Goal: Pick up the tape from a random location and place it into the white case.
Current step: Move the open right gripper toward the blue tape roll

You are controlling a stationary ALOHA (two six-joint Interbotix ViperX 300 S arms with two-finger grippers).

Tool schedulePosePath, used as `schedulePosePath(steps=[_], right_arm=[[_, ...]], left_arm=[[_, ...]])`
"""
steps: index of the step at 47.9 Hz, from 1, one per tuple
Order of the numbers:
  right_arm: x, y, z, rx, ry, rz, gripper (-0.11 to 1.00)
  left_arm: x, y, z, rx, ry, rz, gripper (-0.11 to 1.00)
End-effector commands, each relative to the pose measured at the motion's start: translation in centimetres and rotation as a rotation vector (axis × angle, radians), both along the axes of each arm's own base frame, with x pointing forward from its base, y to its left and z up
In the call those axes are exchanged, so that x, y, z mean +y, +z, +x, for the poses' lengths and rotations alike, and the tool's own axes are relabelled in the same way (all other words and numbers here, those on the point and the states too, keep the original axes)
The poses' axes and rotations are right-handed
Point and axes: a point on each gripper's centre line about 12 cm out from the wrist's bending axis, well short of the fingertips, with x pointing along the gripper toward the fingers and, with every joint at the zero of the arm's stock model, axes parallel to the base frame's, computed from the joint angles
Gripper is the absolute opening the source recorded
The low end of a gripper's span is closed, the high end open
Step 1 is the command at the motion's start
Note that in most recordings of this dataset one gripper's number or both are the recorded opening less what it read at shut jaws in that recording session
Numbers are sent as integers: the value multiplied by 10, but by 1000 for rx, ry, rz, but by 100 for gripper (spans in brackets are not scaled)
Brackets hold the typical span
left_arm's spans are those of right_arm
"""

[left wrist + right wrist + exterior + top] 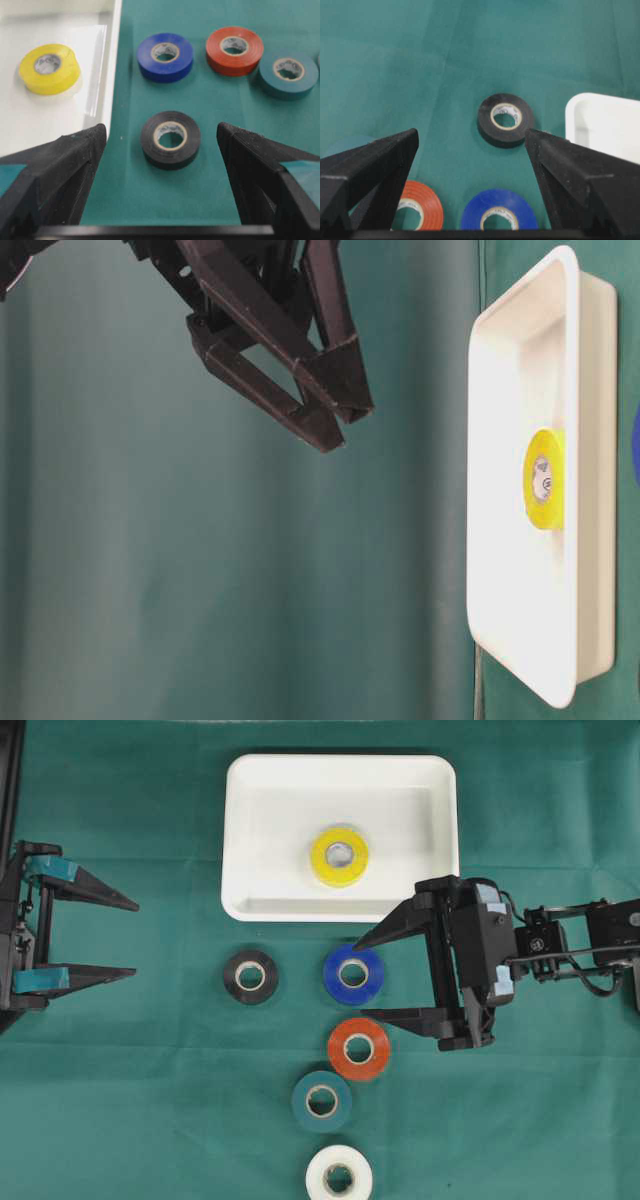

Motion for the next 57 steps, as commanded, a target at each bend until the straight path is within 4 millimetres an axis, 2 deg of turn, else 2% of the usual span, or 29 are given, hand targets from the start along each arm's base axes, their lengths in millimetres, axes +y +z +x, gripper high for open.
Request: schedulePosePath(steps=[1, 15, 35, 46, 57], right_arm=[[1, 11, 3, -19, -2, 10, 91], [1, 11, 3, 120, -11, 19, 91], [2, 36, 7, 356, -21, 12, 91], [2, 28, 11, 491, -43, 25, 91], [2, 26, 12, 533, -57, 37, 91]], left_arm=[[0, 4, 2, -12, 1, -8, 91], [0, 5, 3, -14, 2, -11, 91], [0, 5, 3, -16, 7, -24, 91], [0, 5, 3, -16, 7, -24, 91], [0, 5, 3, -16, 7, -24, 91]])
